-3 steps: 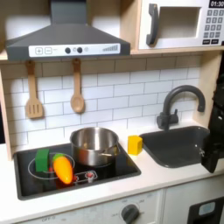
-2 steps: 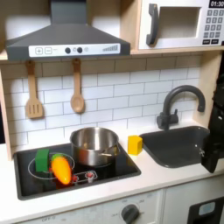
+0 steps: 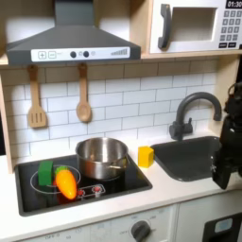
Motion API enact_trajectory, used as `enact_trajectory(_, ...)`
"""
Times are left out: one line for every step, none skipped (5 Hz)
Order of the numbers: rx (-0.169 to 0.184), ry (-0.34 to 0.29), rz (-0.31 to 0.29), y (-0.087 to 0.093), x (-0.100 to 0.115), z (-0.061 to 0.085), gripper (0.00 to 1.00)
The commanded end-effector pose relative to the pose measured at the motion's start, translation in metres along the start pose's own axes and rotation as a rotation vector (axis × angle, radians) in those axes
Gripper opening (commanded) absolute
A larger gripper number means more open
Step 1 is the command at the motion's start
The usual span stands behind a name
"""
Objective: Push button
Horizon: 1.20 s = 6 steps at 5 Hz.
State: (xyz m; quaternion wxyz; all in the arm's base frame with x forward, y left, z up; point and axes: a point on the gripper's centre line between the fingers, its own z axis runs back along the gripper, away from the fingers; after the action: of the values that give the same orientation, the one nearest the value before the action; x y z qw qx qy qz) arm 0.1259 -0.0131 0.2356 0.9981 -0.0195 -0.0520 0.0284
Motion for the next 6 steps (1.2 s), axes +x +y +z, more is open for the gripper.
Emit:
enact_trajectory(0.042,-0.008,0.045,0.018,0.013,-0.012,1.00)
enact_trajectory(0.039,-0.041,0.092,0.030,0.023,-0.012,0.00)
enact_trajectory(0.061,-0.067,0.141,0.046,0.036,-0.017,0.00)
enact_trajectory(0.069,-0.086,0.168,0.057,0.048,-0.021,0.00)
enact_trajectory(0.067,-0.139,0.209,0.070,0.071,-0.022,0.00)
enact_trajectory(0.060,-0.183,0.219,0.079,0.094,-0.007,0.00)
